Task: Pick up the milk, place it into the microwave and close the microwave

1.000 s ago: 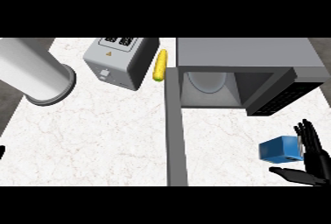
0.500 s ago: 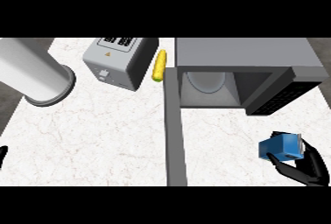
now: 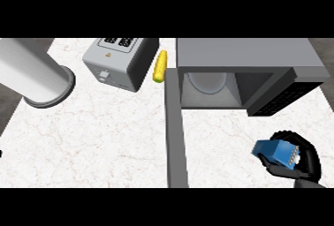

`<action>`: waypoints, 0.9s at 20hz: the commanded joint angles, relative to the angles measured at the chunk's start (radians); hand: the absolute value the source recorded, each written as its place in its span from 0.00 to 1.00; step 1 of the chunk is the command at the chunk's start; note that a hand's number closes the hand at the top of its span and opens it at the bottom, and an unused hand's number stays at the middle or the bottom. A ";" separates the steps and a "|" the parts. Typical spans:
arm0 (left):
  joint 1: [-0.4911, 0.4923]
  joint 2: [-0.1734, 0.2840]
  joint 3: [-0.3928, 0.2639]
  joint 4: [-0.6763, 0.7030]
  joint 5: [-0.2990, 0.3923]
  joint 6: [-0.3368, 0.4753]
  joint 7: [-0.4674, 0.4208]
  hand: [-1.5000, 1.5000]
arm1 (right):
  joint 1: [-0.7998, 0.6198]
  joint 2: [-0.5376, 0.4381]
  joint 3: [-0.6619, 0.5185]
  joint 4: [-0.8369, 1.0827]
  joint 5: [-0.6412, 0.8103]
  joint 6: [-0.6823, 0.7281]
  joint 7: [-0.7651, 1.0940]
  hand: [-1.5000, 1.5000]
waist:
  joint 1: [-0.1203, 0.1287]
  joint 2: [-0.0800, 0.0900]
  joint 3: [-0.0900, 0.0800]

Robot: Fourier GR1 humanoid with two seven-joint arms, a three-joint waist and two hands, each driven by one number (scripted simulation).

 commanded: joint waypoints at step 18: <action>-0.045 0.008 0.080 0.029 0.075 -0.019 0.042 0.00 | 0.072 0.196 0.233 -0.556 0.034 -0.148 0.320 1.00 | -0.002 0.000 0.000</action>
